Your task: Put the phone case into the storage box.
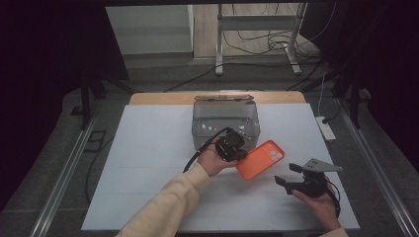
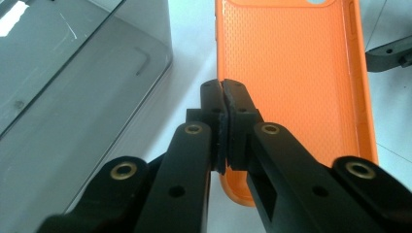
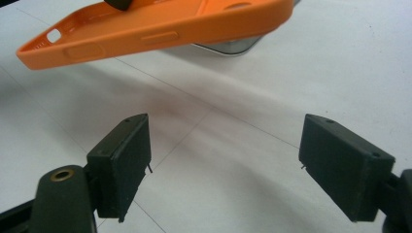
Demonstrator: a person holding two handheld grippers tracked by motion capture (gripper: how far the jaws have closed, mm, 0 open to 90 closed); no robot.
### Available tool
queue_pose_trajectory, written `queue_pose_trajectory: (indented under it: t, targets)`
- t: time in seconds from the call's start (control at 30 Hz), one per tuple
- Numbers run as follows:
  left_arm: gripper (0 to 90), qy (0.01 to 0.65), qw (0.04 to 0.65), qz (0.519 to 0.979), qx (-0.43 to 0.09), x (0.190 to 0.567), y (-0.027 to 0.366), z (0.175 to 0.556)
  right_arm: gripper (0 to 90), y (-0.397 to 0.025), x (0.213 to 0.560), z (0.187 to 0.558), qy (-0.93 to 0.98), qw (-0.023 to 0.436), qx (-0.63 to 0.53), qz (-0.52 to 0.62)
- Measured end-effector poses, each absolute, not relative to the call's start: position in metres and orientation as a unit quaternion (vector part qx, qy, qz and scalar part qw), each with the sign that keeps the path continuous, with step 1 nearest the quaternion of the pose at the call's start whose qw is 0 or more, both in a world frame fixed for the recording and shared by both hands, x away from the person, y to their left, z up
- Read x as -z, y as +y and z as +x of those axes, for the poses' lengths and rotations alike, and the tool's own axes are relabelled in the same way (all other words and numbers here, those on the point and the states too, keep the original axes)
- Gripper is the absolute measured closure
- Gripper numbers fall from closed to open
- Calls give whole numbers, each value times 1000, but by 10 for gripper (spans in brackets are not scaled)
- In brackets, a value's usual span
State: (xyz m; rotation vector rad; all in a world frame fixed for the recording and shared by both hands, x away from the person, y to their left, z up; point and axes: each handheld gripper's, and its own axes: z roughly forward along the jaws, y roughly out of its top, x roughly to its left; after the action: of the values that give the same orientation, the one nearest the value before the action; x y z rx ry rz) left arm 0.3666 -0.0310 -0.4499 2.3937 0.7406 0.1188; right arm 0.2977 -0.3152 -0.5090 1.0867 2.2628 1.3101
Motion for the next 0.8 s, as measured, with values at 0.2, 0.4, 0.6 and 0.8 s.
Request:
queue_pose_trajectory:
  t: [0.2,0.4,0.6,0.8]
  targets:
    - [885,277,317,906,-47,448,-25,362,189,-315,510,298,791,153,-455,380]
    - [885,278,321,904,-49,446,-16,358,188,-315,510,298,792,150,-453,381]
    - [885,275,327,902,-55,442,-8,352,189,-315,510,299,792,151,-451,383]
    - [885,271,331,902,-56,440,-3,346,189,-314,511,299,792,152,-449,384]
